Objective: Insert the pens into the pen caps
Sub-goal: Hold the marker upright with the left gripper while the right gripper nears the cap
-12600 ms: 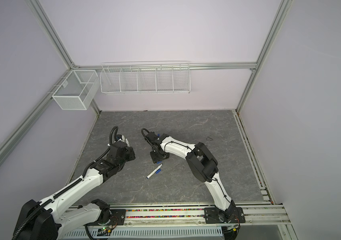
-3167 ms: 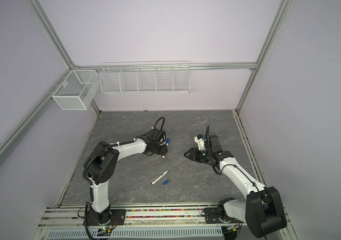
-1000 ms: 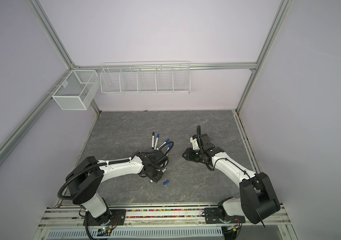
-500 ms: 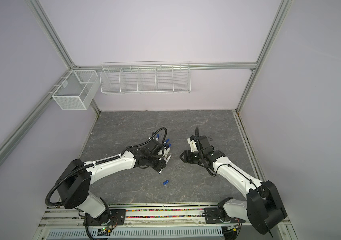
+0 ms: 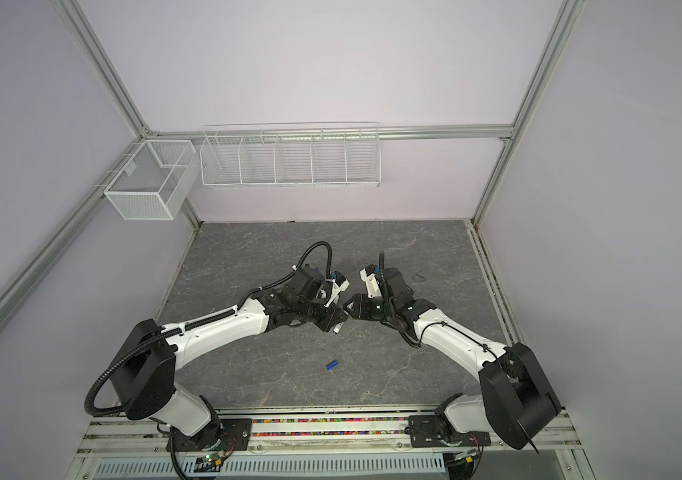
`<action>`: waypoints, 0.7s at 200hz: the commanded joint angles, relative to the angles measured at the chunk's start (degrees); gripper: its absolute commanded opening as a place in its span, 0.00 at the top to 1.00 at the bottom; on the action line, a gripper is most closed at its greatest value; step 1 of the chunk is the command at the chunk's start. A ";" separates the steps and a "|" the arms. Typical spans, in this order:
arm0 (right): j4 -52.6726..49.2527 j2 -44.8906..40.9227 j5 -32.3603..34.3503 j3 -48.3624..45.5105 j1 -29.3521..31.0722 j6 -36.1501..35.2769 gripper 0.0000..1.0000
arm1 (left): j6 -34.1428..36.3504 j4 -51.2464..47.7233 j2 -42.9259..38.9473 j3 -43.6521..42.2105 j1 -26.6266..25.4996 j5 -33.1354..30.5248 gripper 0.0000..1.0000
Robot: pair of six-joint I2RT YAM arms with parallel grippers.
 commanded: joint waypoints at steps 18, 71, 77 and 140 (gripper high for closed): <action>3.24 0.61 -1.83 1.27 0.39 1.96 0.80 | -0.26 2.77 -2.85 -1.76 -0.19 -0.73 1.00; 3.42 -1.68 -3.89 0.46 0.33 2.12 0.89 | -0.68 3.13 -1.03 -2.24 -0.21 -3.00 0.72; 3.50 -2.01 -3.96 0.43 0.31 2.14 0.90 | -0.66 3.06 -0.68 -2.11 -0.18 -2.83 0.69; 3.54 -3.00 -4.69 0.40 0.22 2.13 0.91 | -0.21 5.00 0.40 -1.02 -0.16 0.73 0.69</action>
